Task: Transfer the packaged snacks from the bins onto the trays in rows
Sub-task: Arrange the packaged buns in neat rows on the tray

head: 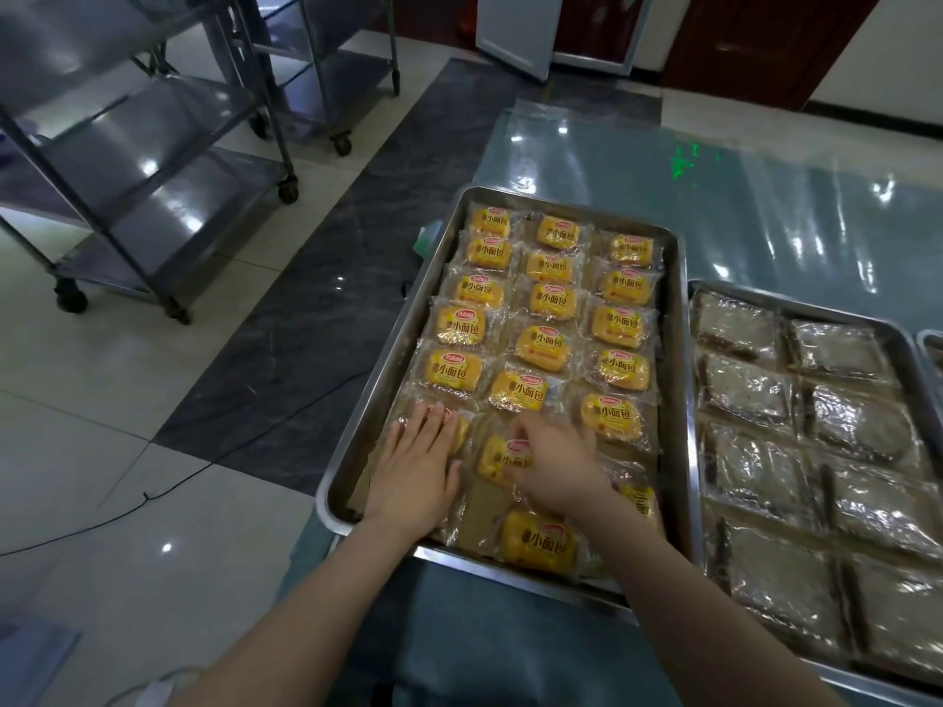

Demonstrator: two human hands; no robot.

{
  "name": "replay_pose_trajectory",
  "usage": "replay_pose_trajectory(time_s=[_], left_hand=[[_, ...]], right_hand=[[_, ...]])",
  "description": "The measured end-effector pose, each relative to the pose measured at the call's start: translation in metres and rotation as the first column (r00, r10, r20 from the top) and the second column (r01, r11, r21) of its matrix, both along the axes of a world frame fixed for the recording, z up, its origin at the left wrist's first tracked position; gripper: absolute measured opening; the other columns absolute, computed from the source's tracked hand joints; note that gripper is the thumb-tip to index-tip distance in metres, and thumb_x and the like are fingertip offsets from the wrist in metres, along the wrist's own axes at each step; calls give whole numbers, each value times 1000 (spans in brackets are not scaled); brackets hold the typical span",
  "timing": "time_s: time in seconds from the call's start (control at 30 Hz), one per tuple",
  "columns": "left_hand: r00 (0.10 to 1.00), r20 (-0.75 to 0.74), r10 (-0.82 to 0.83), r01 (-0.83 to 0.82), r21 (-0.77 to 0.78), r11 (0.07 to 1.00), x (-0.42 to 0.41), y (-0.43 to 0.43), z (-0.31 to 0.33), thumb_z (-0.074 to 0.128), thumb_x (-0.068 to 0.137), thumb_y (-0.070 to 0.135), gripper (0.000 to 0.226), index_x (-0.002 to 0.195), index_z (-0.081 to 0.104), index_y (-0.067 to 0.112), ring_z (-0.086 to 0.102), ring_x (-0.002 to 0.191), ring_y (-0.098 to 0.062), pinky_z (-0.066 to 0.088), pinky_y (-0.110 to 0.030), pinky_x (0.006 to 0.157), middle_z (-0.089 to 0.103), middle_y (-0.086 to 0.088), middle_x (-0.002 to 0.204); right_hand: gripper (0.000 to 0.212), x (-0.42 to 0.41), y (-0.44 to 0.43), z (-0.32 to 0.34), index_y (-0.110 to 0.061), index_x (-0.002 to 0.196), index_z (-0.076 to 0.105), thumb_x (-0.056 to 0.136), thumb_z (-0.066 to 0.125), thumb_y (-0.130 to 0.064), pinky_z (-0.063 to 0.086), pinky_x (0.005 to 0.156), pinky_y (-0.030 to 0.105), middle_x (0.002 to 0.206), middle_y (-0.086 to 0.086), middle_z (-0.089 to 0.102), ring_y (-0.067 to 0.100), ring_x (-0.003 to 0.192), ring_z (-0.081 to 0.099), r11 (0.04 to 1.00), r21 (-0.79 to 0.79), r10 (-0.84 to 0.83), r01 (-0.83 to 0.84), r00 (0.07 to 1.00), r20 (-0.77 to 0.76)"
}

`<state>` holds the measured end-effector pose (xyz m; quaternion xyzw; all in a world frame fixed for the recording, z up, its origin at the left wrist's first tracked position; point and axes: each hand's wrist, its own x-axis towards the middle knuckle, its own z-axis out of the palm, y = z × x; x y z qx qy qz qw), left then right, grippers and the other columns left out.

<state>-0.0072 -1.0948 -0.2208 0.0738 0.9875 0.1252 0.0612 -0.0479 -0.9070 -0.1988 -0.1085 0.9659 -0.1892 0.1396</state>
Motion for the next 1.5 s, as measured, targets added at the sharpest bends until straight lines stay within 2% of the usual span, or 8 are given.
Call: replay_pose_trajectory(time_s=[0.13, 0.27, 0.6, 0.7, 0.8, 0.97, 1.27, 1.5], left_hand=[[1000, -6, -6, 6, 7, 1000, 0, 0, 0, 28, 98, 38, 58, 149, 5, 24, -12, 142, -14, -14, -33, 111, 0, 2, 158], [999, -2, -38, 38, -3, 999, 0, -1, 0, 27, 99, 41, 57, 149, 6, 28, -15, 142, -16, -13, -35, 111, -5, 2, 157], [996, 45, -75, 78, -70, 994, -3, 2, -10, 16, 96, 51, 59, 147, -7, 33, -27, 136, -18, -15, -42, 110, -19, 0, 155], [996, 46, -80, 83, -64, 994, -3, 0, -12, 17, 96, 51, 60, 148, -6, 32, -27, 136, -18, -17, -42, 109, -18, 0, 155], [996, 38, -78, 79, -22, 997, -4, 0, -11, 19, 96, 51, 59, 149, 0, 32, -22, 138, -17, -15, -41, 109, -13, 1, 156], [996, -5, -94, 94, 5, 996, -4, 0, -5, 23, 97, 47, 58, 149, 5, 29, -16, 140, -16, -13, -41, 110, -7, 1, 156], [995, -89, -46, 53, 74, 996, 6, -6, 6, 31, 96, 36, 52, 147, 22, 27, -4, 144, -14, -7, -37, 113, 11, 2, 157], [983, -17, -180, 180, -22, 983, 4, -1, -2, 14, 92, 56, 59, 147, 4, 37, -18, 140, -14, -17, -43, 110, -4, 6, 156]], right_hand=[[47, 0, -3, -7, -35, 129, 47, 85, 63, -33, 12, 111, 47, 144, -8, 33, 18, 139, 15, 997, -60, -64, 52, 973, -222], [34, 11, -2, -7, -33, 127, 54, 93, 49, -31, 16, 114, 47, 146, -10, 40, 15, 138, 28, 990, -133, 13, -43, 976, -217], [71, 34, -7, -23, -38, 148, -11, 94, 27, -62, 4, 113, 45, 154, -7, -23, 13, 140, -18, 967, 183, 171, -177, 984, 47], [65, 34, 1, -15, -36, 149, 8, 93, 36, -55, 7, 114, 42, 158, -9, -3, 15, 145, -5, 984, 112, 150, -142, 986, -72], [30, 40, 29, -3, -34, 119, 53, 91, 46, -45, 41, 96, 30, 125, -10, 51, 12, 119, 46, 1000, -10, -12, 11, 995, -94], [21, 60, 46, 6, -36, 71, 49, 85, 60, -48, 36, 57, 20, 74, -16, 51, -1, 68, 47, 996, 68, 60, -63, 997, 49], [17, 62, 4, 4, -31, 104, 64, 94, 52, -39, 45, 78, 29, 100, -11, 64, 10, 91, 56, 1000, -13, 13, -14, 998, -69], [52, 75, -3, -5, -31, 141, 37, 92, 51, -43, 28, 110, 39, 149, -7, 33, 16, 138, 27, 996, 12, -82, 87, 970, -229]])
